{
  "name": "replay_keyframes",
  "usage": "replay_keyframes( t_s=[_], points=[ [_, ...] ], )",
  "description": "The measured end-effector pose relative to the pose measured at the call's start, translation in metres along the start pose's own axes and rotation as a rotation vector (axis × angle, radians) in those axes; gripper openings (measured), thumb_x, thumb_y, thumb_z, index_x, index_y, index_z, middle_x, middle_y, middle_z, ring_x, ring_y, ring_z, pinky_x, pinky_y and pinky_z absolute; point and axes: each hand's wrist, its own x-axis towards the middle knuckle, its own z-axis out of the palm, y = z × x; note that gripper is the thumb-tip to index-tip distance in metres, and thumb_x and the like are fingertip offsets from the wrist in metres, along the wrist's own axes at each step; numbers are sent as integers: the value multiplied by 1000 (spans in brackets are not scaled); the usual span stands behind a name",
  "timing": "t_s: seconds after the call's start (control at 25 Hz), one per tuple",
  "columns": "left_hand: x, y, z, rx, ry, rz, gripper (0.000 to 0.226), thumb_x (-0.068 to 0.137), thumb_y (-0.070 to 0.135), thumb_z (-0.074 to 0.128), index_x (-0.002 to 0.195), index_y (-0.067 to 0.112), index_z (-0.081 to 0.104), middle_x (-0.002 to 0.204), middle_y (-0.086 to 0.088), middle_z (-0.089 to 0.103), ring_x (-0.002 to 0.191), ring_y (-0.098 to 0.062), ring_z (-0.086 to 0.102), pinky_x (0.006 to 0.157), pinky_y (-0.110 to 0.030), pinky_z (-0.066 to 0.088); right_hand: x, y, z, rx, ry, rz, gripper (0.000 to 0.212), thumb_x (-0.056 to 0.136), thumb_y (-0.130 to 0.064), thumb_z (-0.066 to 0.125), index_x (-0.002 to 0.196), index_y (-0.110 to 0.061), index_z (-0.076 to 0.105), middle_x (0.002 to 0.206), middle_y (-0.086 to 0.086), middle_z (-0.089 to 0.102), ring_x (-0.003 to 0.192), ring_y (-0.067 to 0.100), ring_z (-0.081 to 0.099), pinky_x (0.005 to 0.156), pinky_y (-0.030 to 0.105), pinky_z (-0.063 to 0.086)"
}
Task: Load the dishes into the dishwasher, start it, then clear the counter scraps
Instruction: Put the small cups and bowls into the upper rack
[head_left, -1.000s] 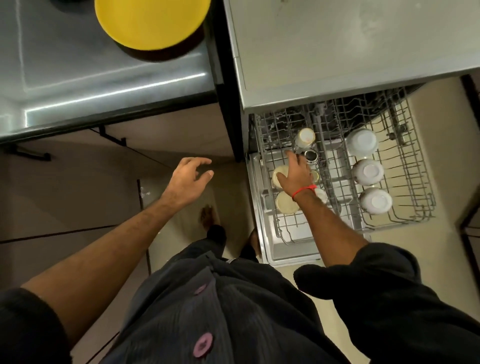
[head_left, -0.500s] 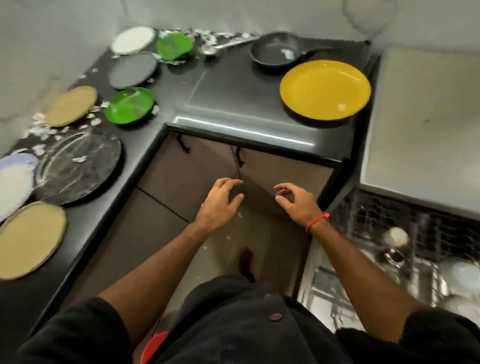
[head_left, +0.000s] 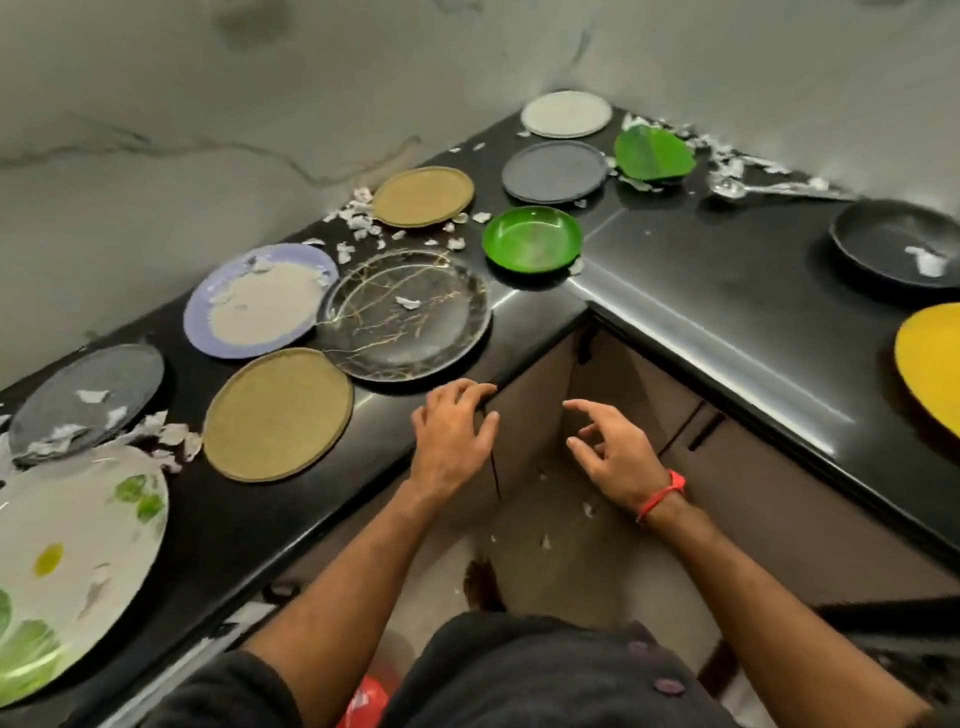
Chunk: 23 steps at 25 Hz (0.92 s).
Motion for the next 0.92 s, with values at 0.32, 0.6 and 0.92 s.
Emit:
replay_keyframes(
  t_s=[0.32,0.6,0.92],
  points=[
    [45,-117,-37,75,8,-308,58,94,43,62,147,33,42,162,-3,19,147,-32,14,115,-59,23,147,-68,76,314,-135,283,69,91,-14,67,152,-19,34,152,3,39,125,17,52,113,40,39],
    [39,-130,-34,-155,76,-327,62,95,35,65,151,30,40,157,0,29,147,-22,18,118,-47,27,211,-86,116,1001,52,885,81,86,-4,71,153,-10,25,144,21,45,132,38,45,103,47,46],
    [46,-122,-29,-99,111,-312,61,90,34,70,146,31,46,158,-3,23,148,-28,18,118,-56,25,206,-78,100,721,86,755,65,92,-16,65,150,-15,34,114,2,59,101,20,60,90,43,56]
  ],
)
